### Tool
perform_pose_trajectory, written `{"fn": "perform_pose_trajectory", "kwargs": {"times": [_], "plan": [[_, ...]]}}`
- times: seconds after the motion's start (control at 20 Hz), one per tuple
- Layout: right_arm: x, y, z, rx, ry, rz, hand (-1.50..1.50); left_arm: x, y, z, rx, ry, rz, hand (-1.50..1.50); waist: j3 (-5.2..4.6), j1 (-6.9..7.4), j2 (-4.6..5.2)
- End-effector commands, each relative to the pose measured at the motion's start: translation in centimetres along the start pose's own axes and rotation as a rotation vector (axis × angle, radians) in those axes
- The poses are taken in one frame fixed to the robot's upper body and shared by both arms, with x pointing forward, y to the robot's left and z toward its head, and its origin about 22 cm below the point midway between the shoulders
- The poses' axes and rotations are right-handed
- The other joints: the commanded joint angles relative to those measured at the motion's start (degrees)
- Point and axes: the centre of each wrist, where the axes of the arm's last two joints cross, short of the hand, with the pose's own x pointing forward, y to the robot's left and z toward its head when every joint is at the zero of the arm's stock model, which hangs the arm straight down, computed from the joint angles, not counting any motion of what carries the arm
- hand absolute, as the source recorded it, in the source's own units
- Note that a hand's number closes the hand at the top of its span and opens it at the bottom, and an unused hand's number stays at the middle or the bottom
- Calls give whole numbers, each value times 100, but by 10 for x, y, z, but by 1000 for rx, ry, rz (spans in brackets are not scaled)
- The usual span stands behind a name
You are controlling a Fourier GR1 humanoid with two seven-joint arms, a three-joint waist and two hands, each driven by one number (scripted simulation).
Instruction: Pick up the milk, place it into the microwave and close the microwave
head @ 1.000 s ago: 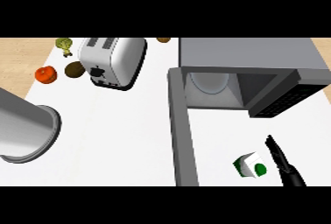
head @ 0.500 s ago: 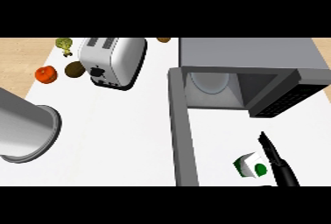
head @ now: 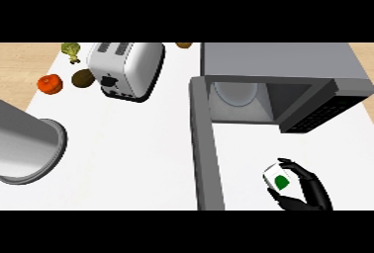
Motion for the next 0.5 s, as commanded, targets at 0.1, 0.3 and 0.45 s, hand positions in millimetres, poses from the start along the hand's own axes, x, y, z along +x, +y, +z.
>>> {"fn": "perform_pose_trajectory", "kwargs": {"times": [0.1,0.3,0.45], "plan": [[-6,21,-5,67,-114,-42,150,29,-13,3,-69,-103,60,-150,84,117,26],[1,37,-38,45,-135,-105,150,21,-16,0,-40,-113,61,-150,76,47,41],[14,27,-72,-54,-140,-119,150,19,-14,-4,-51,-103,62,-150,79,58,64]]}}
